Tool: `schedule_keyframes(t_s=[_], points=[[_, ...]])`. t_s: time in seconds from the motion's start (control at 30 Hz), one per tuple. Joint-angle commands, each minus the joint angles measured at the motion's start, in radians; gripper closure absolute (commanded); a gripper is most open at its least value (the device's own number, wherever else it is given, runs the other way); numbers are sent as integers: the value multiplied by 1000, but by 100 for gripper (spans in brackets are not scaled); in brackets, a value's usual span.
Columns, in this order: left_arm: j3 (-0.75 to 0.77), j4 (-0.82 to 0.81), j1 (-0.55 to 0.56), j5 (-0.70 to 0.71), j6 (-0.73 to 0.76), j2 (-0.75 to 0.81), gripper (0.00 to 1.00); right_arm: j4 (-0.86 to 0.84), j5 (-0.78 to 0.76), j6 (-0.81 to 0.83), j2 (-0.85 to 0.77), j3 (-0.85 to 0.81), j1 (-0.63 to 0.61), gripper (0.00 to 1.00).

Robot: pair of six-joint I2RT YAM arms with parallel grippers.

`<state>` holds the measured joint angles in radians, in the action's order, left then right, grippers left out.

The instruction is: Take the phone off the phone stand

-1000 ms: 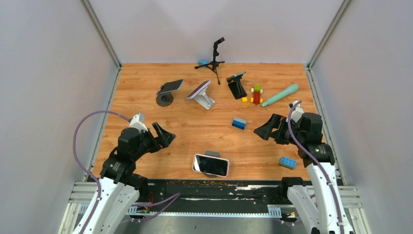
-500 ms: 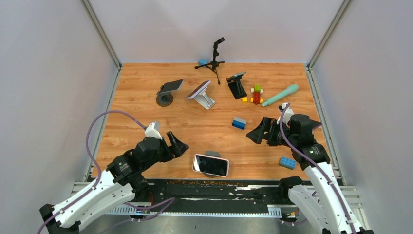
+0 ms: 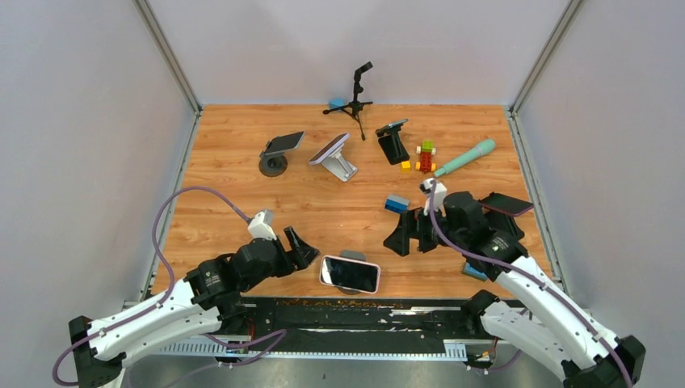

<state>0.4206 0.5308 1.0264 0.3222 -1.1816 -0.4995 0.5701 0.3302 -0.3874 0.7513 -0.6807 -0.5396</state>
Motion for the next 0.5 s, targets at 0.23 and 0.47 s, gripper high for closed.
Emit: schedule_keyframes(t_s=[0.23, 0.47], points=[[22, 2, 6, 144, -53, -5, 6, -68, -233, 184, 117, -112, -346, 2], [53, 58, 5, 188, -49, -75, 6, -110, -245, 374, 75, -102, -508, 0]])
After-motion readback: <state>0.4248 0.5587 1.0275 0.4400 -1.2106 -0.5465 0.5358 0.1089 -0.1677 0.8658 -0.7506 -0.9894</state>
